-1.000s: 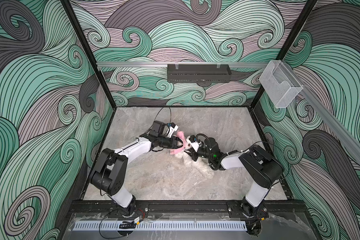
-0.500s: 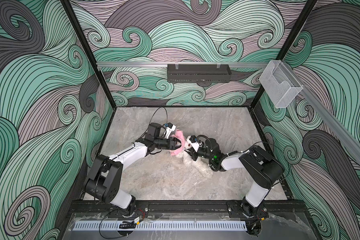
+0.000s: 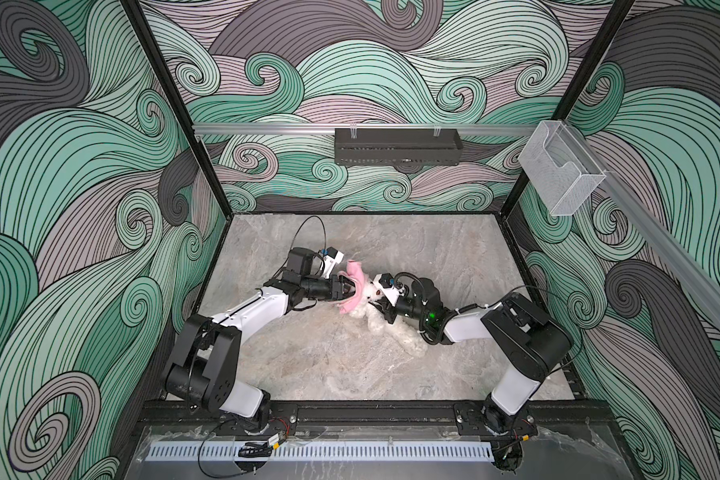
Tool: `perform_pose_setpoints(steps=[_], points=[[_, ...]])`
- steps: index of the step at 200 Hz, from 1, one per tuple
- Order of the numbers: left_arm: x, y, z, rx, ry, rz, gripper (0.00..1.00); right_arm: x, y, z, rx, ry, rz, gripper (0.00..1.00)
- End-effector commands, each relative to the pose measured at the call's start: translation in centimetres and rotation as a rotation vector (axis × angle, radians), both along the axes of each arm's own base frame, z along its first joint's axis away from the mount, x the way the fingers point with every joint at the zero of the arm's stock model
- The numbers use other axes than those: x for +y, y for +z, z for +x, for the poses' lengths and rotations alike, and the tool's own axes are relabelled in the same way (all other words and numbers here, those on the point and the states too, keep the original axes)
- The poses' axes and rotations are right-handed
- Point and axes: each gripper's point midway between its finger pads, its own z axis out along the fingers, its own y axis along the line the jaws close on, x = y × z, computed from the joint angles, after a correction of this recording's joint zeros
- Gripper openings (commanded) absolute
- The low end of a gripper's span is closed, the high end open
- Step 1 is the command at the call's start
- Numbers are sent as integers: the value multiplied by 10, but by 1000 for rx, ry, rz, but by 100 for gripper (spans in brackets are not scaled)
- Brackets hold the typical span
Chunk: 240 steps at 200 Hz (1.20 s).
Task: Dress the teddy bear
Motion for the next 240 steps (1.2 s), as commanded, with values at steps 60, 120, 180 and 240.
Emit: perform_pose_setpoints(steps=[60,120,180,240], points=[[13,-23,-9,108,54,35,60,2,48,8,-143,18,81,0],[28,-28,-4,127,117,49,56,2,46,8,-136,20,77,0],[8,-23,-11,120,25,16,46,10,49,6,-119,58,89,0],[-21,-2,-14,57,-78,-40,57,16,49,0,-101,110,91,0]])
